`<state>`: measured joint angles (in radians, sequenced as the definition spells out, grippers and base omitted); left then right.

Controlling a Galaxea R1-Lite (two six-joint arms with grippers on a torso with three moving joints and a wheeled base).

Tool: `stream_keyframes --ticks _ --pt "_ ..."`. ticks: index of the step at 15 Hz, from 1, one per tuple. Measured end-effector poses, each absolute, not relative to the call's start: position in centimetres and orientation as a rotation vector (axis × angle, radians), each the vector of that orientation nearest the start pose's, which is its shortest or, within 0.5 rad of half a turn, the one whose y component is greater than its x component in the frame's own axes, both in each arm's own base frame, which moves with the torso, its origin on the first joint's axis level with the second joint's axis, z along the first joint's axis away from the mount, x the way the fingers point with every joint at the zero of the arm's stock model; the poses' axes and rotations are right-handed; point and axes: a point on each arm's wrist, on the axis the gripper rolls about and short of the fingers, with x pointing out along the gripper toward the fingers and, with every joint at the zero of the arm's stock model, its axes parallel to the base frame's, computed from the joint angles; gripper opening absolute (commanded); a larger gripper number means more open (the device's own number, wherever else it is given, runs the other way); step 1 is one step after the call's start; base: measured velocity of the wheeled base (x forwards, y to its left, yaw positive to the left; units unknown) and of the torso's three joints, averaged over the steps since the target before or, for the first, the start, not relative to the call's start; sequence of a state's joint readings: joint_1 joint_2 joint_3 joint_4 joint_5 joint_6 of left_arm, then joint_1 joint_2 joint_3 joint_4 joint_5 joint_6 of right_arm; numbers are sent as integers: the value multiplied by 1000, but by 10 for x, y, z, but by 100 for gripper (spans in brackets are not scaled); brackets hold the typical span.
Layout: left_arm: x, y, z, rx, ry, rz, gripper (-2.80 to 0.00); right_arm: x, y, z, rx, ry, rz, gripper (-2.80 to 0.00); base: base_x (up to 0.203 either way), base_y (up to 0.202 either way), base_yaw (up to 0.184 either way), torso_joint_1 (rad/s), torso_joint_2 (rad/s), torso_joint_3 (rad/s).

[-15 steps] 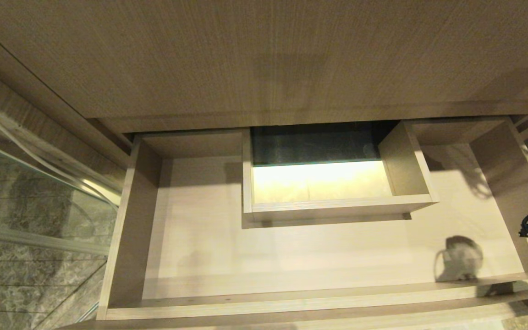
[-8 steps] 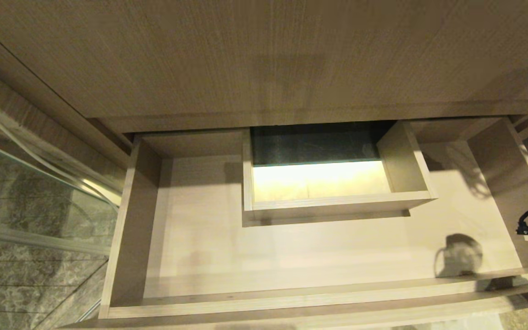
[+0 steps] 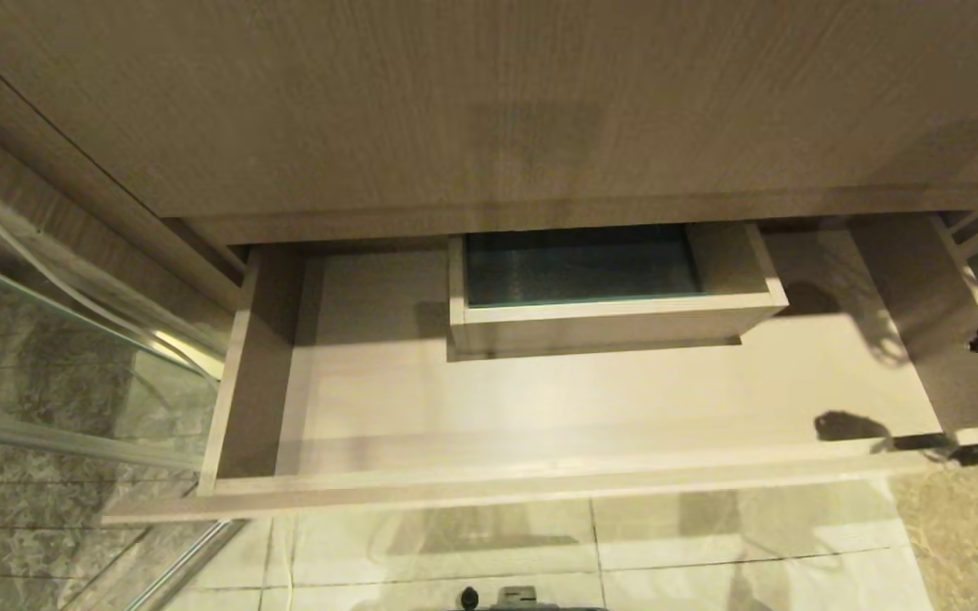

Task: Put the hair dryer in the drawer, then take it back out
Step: Close the drawer

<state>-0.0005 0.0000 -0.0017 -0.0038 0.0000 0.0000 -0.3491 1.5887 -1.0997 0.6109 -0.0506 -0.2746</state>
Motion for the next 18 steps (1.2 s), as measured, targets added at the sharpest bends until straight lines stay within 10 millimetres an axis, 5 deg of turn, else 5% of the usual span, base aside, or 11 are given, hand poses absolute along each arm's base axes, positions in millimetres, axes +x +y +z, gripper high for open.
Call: stream_keyframes --ticks 9,18 --pt "-23 0 76 0 -6 -2 -280 250 -91 261 -218 439 -303 -280 0 0 0 0 0 0" --pt "-23 0 76 0 -5 -2 -280 209 -76 255 -350 473 -263 -280 0 0 0 0 0 0"
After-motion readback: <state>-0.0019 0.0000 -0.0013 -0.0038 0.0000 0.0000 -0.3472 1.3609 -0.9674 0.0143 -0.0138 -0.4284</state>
